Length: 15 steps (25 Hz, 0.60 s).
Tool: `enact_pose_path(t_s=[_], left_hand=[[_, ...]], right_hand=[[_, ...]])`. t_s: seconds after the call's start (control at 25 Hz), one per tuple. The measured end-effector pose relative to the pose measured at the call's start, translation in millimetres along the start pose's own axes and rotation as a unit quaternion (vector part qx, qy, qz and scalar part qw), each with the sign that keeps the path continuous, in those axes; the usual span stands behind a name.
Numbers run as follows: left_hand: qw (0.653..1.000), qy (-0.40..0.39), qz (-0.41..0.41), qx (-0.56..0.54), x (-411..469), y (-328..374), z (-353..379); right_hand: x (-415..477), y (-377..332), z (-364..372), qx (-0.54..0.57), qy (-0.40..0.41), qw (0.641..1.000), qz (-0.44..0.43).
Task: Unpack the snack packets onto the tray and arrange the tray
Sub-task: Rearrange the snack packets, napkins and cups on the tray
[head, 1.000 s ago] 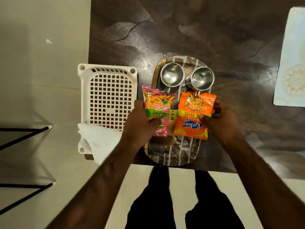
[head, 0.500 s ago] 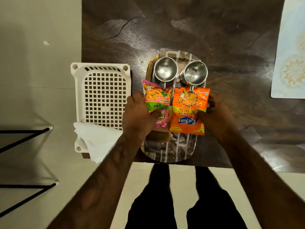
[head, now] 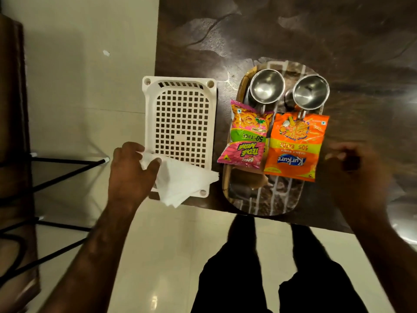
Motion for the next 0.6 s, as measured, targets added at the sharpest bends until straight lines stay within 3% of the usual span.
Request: enact_pose_path(t_s=[0.12,0.28,0.48,0.6], left_hand=[[0.998,-0.052,-0.039,0.015,-4.4,-17.4,13.5],[0.996,-0.077,-0.030,0.038,-14.3,-15.9,35.3],[0.996,-0.063,-0.043,-0.044,-24.1,-21.3,42.7],[0.995,-0.051,-0.047,-0.075,-24.1,-27.6,44.9]], right_hand=[[-36.0,-25.5,32.3,-0.029,-0.110,0.991,-0.067],[-80.4,-68.5,96.7,-0.037,-0.276,0.949,-0.149],[-105.9,-128.4,176.2,-0.098,-0.351,0.901,-0.236],[-104.7,-151.2,217.6,-0.182,-0.374,0.876,-0.245]])
Point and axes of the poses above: each hand's wrist, its own x-axis towards the middle knuckle, its own z-axis out of the palm, y = z × x, the point moved 6 cm from there along x, towards the middle knuckle, and after that the axes turned 5 degrees about z, right-handed, at the moved point
